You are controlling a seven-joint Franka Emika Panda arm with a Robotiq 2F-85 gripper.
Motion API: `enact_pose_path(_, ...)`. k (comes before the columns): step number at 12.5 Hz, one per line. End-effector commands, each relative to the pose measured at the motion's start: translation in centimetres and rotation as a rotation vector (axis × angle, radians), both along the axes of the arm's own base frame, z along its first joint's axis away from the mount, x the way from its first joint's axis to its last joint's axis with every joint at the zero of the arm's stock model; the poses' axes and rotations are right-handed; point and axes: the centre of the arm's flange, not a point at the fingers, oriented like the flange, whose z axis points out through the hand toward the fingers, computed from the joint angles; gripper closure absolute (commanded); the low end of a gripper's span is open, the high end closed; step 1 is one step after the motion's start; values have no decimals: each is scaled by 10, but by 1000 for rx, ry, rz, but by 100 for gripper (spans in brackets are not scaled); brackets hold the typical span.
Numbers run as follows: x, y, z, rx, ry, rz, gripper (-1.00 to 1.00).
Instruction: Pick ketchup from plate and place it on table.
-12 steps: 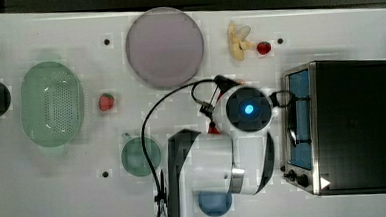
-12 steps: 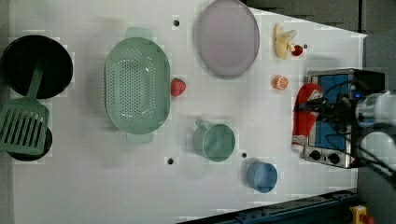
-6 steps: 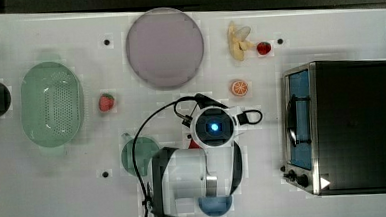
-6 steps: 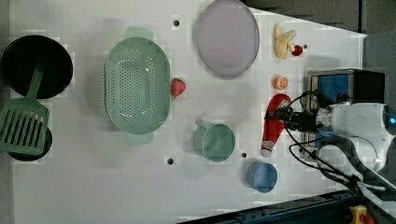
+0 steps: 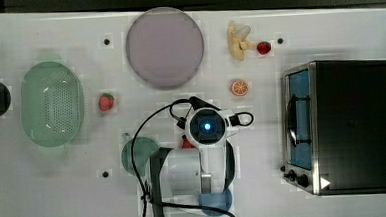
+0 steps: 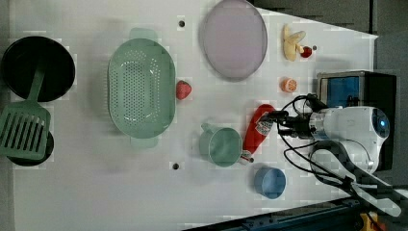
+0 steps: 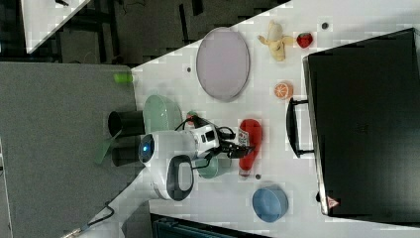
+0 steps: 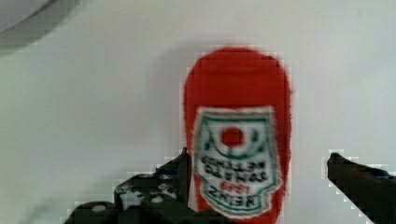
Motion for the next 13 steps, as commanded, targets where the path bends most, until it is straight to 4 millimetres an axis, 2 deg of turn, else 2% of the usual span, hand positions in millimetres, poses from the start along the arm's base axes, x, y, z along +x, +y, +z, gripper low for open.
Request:
enact_pose_path(1,25,-9,61,-7,-148,-81,-100)
enact_pose_path(4,43,-13,131,-17,-220,-128,-100)
enact_pose_path(9,59,-15,253,-33,-154,-295,-100)
enact_pose_path(13,68,-14,329,-40,-113,-324,-100)
